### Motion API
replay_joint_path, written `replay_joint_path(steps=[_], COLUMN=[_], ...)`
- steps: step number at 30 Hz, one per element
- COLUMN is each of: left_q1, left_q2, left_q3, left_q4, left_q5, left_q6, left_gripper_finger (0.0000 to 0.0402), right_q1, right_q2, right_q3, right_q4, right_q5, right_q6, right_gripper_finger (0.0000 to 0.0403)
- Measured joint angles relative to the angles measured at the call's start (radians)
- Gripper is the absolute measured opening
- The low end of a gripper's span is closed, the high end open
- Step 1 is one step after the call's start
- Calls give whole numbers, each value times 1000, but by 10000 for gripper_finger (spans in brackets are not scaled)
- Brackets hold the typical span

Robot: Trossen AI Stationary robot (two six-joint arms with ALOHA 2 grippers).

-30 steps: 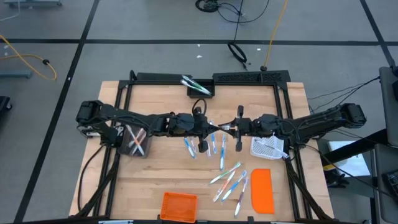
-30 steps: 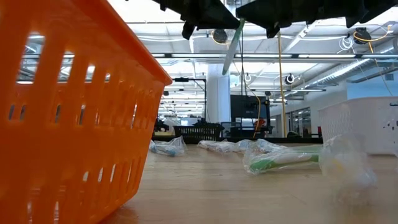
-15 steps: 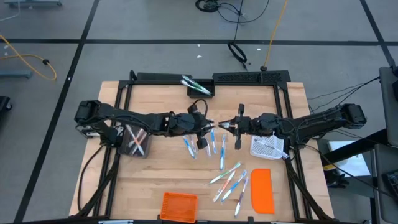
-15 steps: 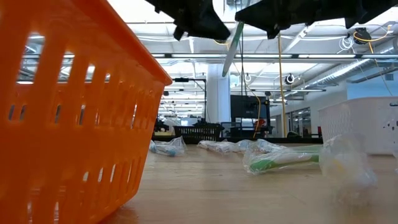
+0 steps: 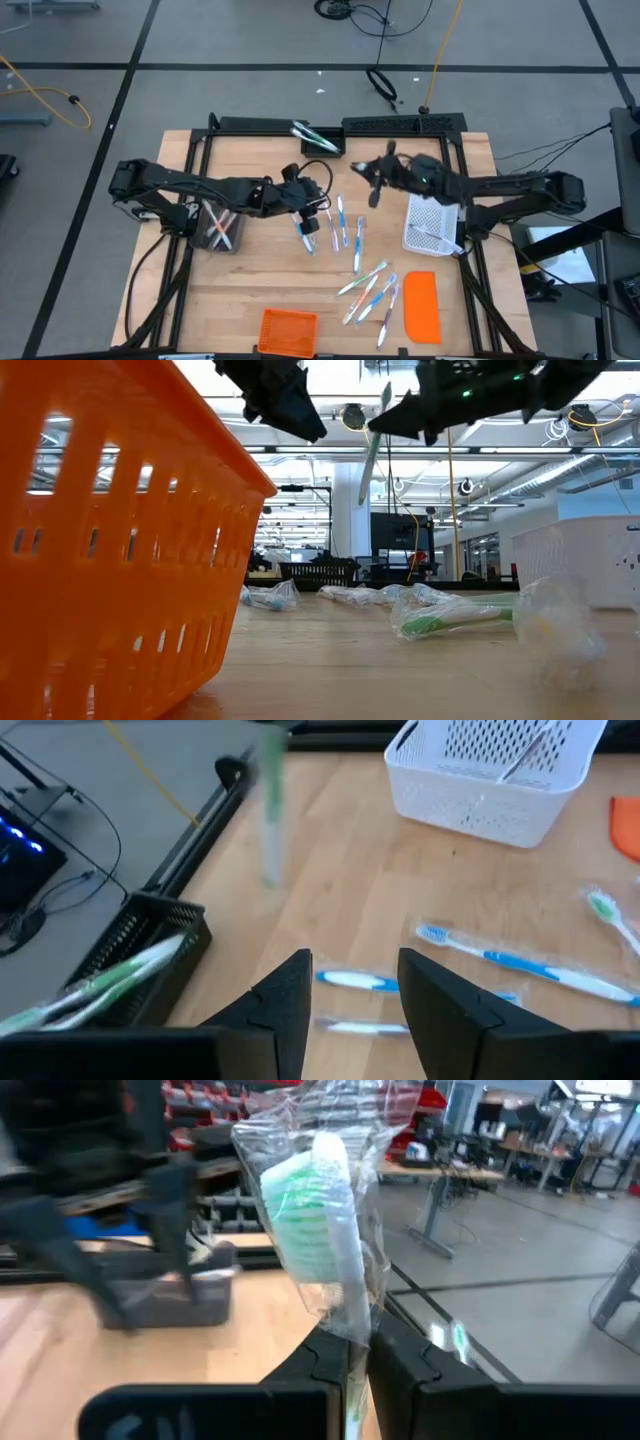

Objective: Pick & Place Toothbrushes
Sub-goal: Put the green toothbrush into the black bin

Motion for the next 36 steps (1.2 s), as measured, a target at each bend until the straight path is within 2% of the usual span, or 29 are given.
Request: replay_joint_path(steps=[4, 14, 18, 25, 29, 36], left_q1=[0, 0, 0, 4, 9, 15], left_q2=[0, 0, 0, 0, 0, 0], left_q3=[0, 0, 0, 0, 0, 0], left_q4=[1, 9, 13, 38, 39, 39], left_q5=[0, 1, 0, 0, 0, 0], left_q6=[-21, -22, -22, -16, -16, -16], left_gripper_finger=[152, 152, 152, 152, 152, 152], right_q1=[-84, -272, -322, -369, -396, -433], right_q2=[110, 362, 446, 600, 660, 681], right_q3=[87, 277, 382, 563, 640, 695], right_q4=[-17, -56, -148, -297, -385, -492], right_q5=[-86, -169, -219, -244, -264, -306], right_q6=[-4, -26, -27, -62, -64, -55], right_gripper_finger=[13, 13, 13, 13, 13, 13])
